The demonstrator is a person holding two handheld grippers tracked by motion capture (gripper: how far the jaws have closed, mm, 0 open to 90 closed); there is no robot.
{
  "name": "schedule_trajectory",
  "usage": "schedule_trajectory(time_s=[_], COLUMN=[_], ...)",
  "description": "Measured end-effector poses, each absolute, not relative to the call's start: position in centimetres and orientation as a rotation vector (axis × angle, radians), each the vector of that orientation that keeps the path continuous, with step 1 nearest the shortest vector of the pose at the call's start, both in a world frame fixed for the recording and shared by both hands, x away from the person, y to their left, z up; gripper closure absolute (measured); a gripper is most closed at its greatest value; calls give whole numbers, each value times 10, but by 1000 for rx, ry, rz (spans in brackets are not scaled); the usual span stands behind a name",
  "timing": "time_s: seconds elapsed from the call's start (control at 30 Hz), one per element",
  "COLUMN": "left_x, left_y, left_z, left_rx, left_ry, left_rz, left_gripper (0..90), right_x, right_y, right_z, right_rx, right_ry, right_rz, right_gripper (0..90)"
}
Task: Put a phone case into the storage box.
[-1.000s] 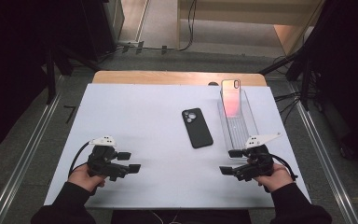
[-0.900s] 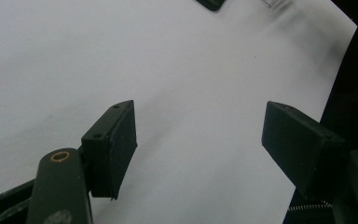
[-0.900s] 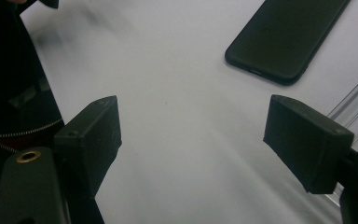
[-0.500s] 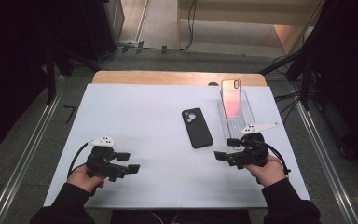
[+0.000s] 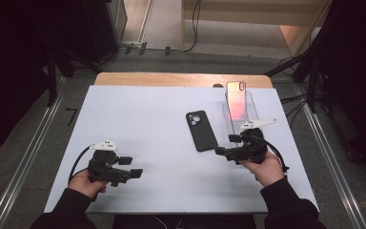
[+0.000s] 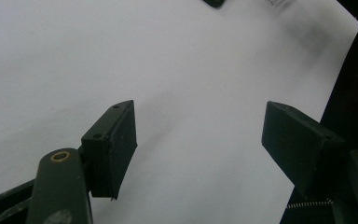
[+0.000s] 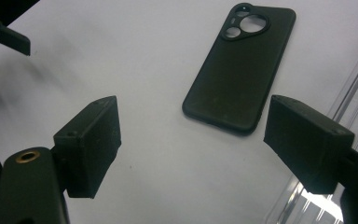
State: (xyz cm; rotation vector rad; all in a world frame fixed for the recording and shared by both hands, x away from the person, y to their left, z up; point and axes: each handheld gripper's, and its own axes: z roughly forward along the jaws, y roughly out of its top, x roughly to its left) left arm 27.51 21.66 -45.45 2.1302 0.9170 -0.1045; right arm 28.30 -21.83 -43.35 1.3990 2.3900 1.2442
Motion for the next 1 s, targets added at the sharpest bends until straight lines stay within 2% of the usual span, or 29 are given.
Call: schedule_trajectory(time_s=[1.0], left_x=[277], left_y=[216], left_z=[-455], left_rx=[2128], left_ry=[913], left_rz=[-113], left_gripper=[270], right_x=[336], right_y=[-179], right_z=[-436], right_rx=[1497], right_ry=[2264], right_rz=[1148], right_gripper=[152])
